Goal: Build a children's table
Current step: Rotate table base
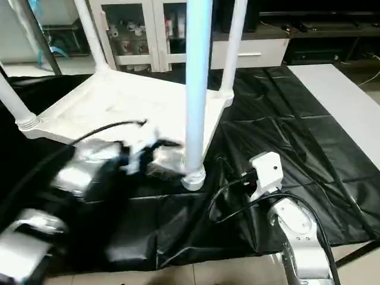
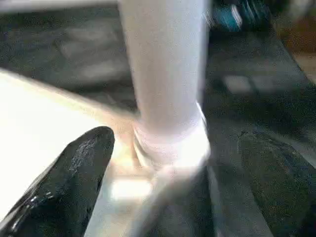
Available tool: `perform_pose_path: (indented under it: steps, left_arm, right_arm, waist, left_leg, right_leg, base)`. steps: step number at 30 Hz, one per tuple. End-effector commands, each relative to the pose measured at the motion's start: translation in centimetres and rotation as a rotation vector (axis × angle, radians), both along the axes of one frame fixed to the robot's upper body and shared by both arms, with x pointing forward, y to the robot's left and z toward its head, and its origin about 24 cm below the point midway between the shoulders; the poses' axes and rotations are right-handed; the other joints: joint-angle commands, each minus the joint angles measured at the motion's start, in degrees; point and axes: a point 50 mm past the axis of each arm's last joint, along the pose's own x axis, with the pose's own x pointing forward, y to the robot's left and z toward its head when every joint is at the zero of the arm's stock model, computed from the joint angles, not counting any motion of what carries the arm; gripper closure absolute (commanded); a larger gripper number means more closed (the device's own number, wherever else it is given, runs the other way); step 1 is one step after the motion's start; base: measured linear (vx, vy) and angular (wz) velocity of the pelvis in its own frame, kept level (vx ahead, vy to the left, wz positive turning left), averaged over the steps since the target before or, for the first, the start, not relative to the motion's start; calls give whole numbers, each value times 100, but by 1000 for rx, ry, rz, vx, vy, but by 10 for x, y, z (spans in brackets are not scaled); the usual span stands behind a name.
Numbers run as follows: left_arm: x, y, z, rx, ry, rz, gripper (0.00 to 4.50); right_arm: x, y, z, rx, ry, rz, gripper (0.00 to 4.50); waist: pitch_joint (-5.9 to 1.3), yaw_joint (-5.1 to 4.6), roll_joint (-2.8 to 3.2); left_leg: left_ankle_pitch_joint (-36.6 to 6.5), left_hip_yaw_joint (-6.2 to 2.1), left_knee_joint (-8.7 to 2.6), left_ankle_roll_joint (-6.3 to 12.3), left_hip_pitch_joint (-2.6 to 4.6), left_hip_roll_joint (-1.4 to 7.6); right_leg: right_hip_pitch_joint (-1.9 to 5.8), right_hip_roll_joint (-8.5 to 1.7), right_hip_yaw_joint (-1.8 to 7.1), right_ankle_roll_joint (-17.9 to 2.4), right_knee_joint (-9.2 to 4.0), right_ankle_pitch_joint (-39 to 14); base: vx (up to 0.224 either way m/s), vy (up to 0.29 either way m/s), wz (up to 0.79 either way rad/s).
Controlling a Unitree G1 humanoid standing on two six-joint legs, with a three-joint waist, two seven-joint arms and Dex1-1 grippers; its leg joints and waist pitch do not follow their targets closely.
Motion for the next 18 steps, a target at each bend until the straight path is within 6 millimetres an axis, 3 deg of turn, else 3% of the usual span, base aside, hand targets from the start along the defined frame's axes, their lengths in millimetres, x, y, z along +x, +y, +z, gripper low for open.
perform_pose_path:
  steps: [1,4,5,9,13,18]
  left_arm:
    - [3,-4,-1,53,-32,-9,6]
    - [18,-3,-3,124,-158,116,6]
    - [23,-3,-2,133,-184,153,6]
    - [31,-1,4,169,-229,191,6]
    - [29,5,2,234,-199,141,6]
    - [24,19,-6,309,-89,51,6]
  right_arm:
    - [-3,6,3,-5,-6,52,118]
    - [-7,16,4,18,5,131,118]
    - [-9,20,5,29,10,172,118]
    - [-20,31,10,56,25,313,118]
    - [-20,34,12,52,19,318,118]
    - [-9,48,21,120,-35,235,118]
  waist:
    - [-365,-5,-60]
    - [-360,31,-54]
    - [-360,26,-84]
    - [-353,42,-96]
    - [-352,38,-100]
    - [-344,18,-78]
  left_leg:
    - [-1222,-49,-383,332,34,94]
    - [-1268,-65,-379,339,22,86]
    - [-1238,-70,-386,330,-3,86]
    - [-1177,-75,-381,356,-23,85]
    - [-1168,-76,-383,366,-22,85]
    - [-1304,-79,-414,235,12,94]
  right_leg:
    - [282,-268,185,-1402,-415,-851]
    - [311,-284,178,-1281,-431,-920]
    - [329,-288,178,-1235,-435,-954]
    - [327,-300,183,-1185,-444,-1081]
    - [315,-306,184,-1164,-453,-1182]
    - [262,-310,195,-1197,-467,-1372]
  base:
    - [0,0,0]
    - [0,0,0]
    - [0,0,0]
    - [0,0,0]
    - [0,0,0]
    - [0,0,0]
